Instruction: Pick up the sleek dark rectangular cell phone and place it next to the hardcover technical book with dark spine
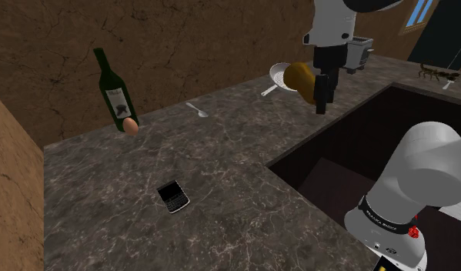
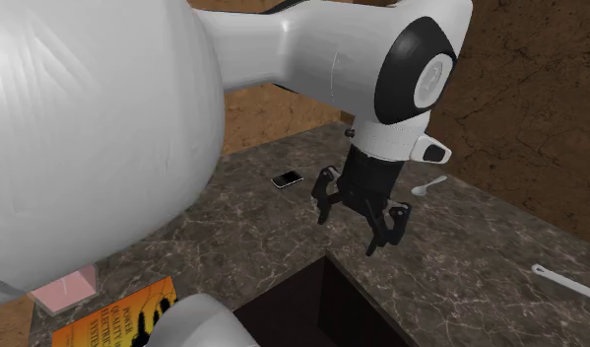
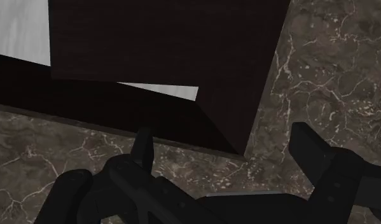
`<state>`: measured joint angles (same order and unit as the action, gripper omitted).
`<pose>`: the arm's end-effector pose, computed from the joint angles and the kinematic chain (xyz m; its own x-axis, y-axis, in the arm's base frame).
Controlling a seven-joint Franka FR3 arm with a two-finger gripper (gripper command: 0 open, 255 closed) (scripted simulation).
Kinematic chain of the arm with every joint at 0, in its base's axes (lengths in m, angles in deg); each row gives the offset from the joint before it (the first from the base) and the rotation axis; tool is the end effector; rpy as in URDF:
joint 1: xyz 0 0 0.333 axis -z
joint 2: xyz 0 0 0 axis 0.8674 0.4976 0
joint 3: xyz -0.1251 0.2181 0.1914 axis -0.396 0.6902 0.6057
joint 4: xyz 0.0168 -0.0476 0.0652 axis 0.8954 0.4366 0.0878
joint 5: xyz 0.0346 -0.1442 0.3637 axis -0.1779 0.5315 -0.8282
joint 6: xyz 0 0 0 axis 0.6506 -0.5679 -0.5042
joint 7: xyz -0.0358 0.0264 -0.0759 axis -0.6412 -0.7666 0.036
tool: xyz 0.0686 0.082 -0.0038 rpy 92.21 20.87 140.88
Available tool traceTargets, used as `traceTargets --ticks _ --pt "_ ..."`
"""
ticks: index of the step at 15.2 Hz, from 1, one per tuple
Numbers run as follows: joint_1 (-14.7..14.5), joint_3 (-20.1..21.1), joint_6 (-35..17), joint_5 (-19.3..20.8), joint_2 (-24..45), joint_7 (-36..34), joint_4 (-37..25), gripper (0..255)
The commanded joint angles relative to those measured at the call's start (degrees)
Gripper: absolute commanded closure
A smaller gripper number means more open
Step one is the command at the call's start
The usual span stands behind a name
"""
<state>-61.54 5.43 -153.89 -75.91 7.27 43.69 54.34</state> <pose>0.2853 0.0070 0.5375 0.9720 0.1060 -0.2096 0.0915 -0.9928 -0.0777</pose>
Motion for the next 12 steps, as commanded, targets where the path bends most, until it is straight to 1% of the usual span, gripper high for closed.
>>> traceTargets --ticks 1,7,12 --pt "0.0 0.0 0.0 0.0 0.0 0.0 0.0 0" --pt "-2.5 6.6 -8.9 -5.7 5.3 -7.3 1.2 0" --pt "-4.1 12.0 -16.6 -9.1 12.0 -13.0 0.1 0"
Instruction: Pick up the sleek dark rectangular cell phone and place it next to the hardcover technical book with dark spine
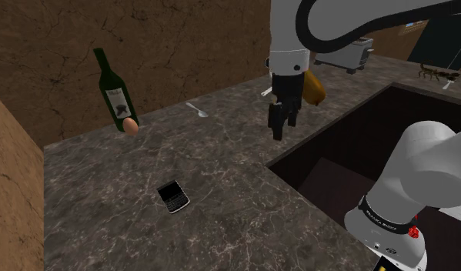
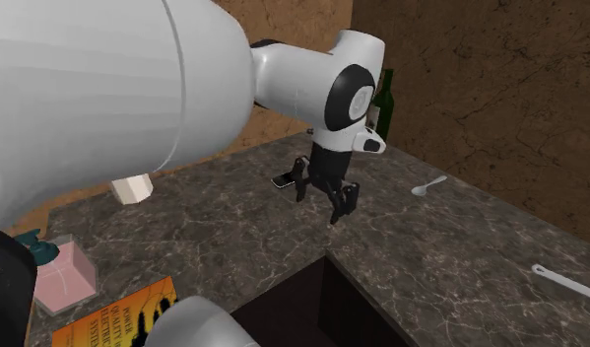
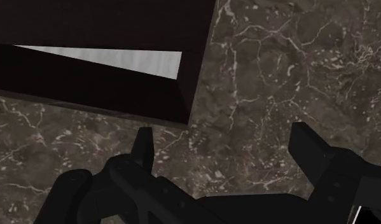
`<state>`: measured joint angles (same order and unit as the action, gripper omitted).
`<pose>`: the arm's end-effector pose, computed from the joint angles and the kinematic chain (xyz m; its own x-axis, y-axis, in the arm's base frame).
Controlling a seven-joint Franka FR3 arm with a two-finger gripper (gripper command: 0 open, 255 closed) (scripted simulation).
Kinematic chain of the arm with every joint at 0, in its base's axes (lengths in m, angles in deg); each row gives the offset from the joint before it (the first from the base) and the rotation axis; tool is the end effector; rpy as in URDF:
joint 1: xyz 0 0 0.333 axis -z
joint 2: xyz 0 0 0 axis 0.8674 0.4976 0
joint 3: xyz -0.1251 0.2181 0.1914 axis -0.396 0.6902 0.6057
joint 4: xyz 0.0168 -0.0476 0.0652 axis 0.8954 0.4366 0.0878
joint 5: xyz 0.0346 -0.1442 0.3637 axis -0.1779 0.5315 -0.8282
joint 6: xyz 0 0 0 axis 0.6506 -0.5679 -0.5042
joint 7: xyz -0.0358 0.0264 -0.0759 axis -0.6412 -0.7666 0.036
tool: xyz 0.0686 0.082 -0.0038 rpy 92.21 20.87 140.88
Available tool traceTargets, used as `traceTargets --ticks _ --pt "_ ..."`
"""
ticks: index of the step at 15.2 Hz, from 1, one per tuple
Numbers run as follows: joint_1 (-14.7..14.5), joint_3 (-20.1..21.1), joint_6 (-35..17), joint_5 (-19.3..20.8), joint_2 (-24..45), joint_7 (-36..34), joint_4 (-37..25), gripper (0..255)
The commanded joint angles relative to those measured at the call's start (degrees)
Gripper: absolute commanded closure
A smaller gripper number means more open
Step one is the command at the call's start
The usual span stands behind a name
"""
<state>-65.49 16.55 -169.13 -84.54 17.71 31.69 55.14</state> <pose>0.3327 0.1166 0.4873 0.9842 0.0691 -0.1632 0.0585 -0.9959 -0.0690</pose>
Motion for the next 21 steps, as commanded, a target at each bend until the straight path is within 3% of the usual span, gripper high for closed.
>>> traceTargets --ticks 1,6,11,16,21 --pt "-0.4 1.9 -2.9 -0.9 3.0 -2.2 -1.2 0" --pt "-1.4 7.0 -10.1 -2.1 11.5 -8.1 -4.6 0" --pt "-1.8 11.7 -16.5 -0.7 21.2 -14.6 -10.0 0" --pt "-2.4 15.4 -21.4 3.7 31.8 -22.2 -17.1 0" --pt "-4.6 17.1 -24.2 10.5 43.1 -30.4 -26.2 0"
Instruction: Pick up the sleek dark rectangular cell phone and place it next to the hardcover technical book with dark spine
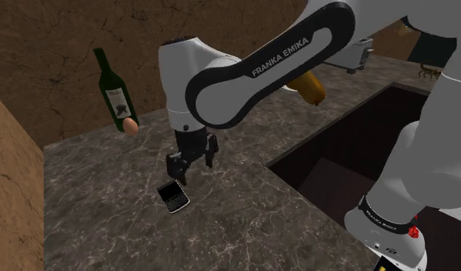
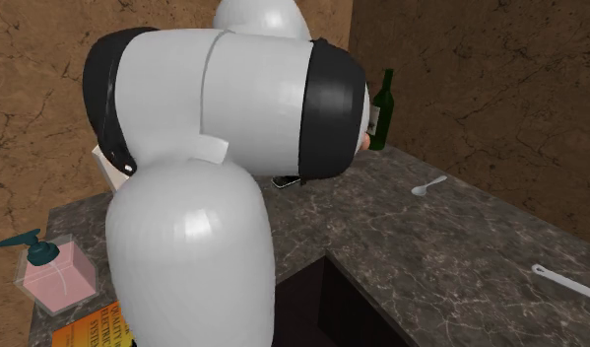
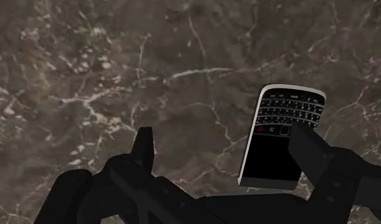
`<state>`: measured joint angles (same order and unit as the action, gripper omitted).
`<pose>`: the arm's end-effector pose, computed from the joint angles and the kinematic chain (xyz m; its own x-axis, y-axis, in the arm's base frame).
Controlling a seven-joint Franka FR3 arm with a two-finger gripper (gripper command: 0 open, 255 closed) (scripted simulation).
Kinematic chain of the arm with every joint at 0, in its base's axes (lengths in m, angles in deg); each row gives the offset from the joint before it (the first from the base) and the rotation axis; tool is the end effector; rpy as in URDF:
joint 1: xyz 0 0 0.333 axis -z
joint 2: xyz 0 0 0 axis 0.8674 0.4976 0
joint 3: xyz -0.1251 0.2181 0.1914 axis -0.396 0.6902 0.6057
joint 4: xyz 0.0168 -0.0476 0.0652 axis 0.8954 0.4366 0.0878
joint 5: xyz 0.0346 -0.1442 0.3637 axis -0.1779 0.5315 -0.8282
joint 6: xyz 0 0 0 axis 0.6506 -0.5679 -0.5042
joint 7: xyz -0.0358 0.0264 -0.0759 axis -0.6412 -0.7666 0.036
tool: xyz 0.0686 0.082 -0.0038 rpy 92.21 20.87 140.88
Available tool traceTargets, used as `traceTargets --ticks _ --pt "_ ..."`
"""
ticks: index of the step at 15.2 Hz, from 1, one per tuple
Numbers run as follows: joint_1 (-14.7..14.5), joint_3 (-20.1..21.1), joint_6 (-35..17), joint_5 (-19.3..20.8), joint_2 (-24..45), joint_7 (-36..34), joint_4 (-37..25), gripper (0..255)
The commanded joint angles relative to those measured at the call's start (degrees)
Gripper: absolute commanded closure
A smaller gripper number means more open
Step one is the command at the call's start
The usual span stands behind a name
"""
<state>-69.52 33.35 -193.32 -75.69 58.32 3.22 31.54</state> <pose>0.4550 0.3328 0.3938 0.9982 -0.0104 -0.0582 -0.0139 -0.9982 -0.0589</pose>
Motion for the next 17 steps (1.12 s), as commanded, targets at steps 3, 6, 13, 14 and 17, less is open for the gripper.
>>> traceTargets --ticks 3,6,13,14,17 --pt "-2.9 0.1 -0.5 5.9 9.4 -6.4 -9.1 0" --pt "-5.1 -0.6 -0.3 8.8 14.4 -9.3 -14.4 0" --pt "-5.9 -1.3 -5.0 10.4 17.4 -10.3 -12.3 0" --pt "-5.9 -1.3 -5.0 10.4 17.4 -10.3 -12.3 0" --pt "-5.9 -1.3 -5.0 10.4 17.4 -10.3 -12.3 0"
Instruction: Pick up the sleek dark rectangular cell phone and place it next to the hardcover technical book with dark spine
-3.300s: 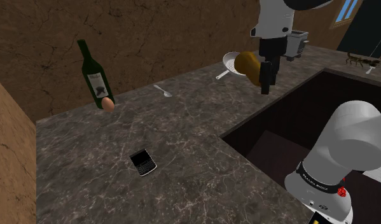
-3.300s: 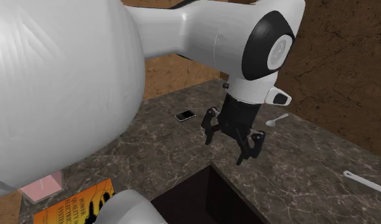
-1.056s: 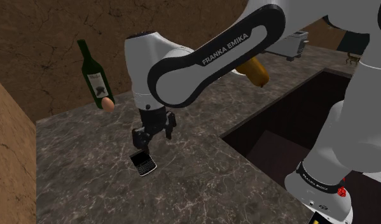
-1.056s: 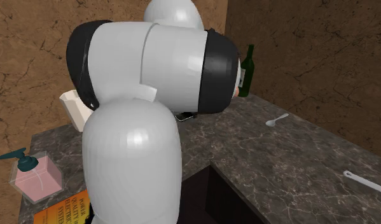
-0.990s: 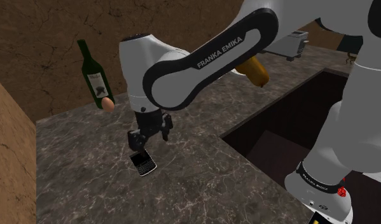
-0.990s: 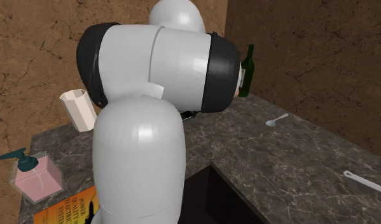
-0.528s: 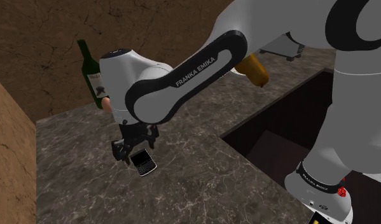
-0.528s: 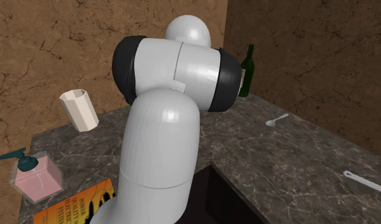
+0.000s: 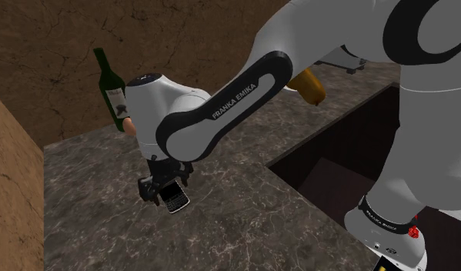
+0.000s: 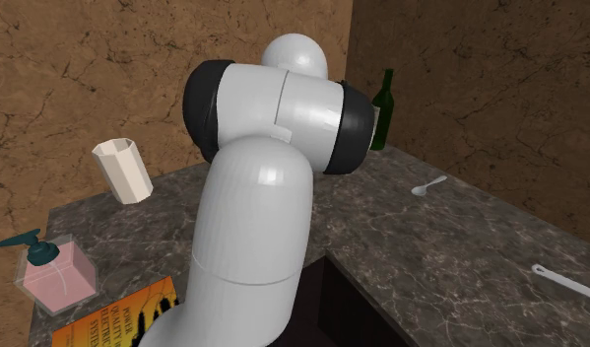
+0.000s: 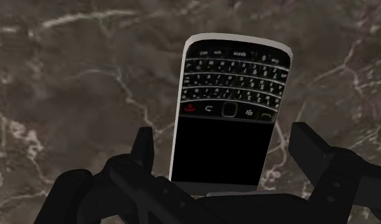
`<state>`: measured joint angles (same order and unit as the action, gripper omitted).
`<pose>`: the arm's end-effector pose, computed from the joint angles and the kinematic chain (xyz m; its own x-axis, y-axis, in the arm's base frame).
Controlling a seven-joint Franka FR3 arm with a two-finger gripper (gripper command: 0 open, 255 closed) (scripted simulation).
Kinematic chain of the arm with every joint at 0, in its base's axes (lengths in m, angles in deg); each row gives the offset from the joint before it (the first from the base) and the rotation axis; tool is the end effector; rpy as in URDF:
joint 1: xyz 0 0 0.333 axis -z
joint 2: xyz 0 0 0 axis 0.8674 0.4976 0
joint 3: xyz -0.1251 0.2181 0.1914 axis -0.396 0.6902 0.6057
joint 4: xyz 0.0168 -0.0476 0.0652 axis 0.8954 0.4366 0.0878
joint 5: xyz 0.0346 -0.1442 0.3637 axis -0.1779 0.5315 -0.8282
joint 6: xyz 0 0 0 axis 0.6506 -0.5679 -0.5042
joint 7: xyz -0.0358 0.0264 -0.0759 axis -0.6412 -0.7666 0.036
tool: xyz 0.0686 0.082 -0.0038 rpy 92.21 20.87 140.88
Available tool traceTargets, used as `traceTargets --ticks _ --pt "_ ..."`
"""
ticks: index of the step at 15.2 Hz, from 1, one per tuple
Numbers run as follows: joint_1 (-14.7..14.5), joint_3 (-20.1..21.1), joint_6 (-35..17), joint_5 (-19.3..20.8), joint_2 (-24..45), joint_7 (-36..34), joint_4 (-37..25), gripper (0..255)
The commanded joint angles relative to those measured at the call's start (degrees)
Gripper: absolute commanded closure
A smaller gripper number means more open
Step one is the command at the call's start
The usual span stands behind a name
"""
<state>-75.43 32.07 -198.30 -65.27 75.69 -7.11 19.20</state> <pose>0.4965 0.3996 0.3310 0.9990 -0.0359 -0.0271 -0.0374 -0.9976 -0.0574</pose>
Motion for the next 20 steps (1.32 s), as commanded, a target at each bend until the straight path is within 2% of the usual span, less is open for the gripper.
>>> traceTargets --ticks 1,4,5,14,20 --pt "0.0 0.0 -0.1 0.0 0.0 0.0 0.0 0" --pt "0.0 0.0 -0.1 0.0 0.0 0.0 0.0 0" --pt "0.0 0.0 -0.1 0.0 0.0 0.0 0.0 255" --pt "0.0 0.0 -0.1 0.0 0.0 0.0 0.0 255" --pt "0.4 0.6 3.7 -1.2 -2.3 0.6 -1.7 255"
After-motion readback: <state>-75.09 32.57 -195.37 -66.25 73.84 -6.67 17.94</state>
